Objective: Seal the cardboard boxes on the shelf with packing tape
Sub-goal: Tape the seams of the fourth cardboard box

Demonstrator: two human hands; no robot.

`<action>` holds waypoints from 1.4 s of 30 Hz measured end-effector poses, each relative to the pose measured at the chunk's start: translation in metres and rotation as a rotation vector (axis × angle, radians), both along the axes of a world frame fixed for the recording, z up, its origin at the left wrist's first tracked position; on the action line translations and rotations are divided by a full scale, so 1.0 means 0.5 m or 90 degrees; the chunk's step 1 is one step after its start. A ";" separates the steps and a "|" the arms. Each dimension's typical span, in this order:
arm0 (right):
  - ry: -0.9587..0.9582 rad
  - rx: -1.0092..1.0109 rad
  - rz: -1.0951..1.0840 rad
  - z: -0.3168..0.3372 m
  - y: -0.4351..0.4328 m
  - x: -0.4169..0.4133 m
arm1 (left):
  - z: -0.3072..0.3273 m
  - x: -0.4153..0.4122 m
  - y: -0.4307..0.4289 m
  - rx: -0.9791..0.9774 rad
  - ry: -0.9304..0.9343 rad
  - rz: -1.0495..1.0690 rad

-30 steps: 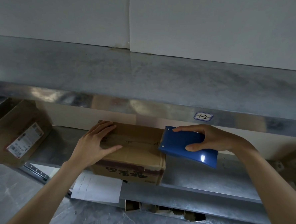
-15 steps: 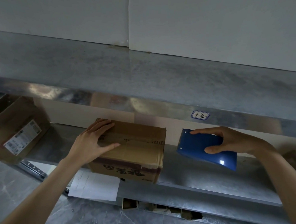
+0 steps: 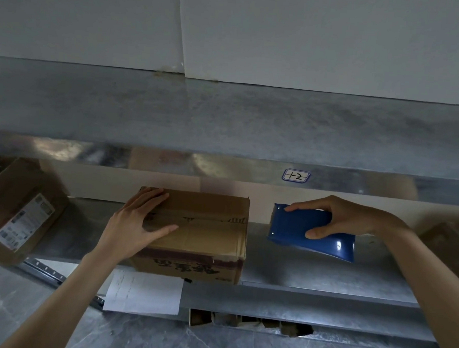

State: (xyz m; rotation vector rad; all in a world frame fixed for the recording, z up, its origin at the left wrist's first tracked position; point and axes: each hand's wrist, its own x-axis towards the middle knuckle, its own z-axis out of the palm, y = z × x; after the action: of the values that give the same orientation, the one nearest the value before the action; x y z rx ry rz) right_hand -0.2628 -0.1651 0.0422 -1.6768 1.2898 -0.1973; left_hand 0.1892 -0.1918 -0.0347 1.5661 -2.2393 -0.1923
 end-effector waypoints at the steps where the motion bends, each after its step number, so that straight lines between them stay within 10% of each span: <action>1: 0.007 -0.006 0.002 -0.005 -0.003 0.006 | 0.000 0.000 0.000 0.000 0.003 0.000; 23: 0.285 -0.127 -0.132 -0.152 -0.002 0.133 | 0.004 -0.007 0.009 -0.009 0.009 -0.001; 42: 0.200 -0.097 -0.262 -0.329 0.069 0.154 | -0.009 -0.002 0.003 -0.026 0.006 -0.006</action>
State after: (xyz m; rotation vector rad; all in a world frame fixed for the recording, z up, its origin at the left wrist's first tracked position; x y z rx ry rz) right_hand -0.1859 -0.1304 -0.1224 -1.5943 1.8959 -0.2893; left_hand 0.1884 -0.1901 -0.0393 1.5314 -2.2303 -0.1555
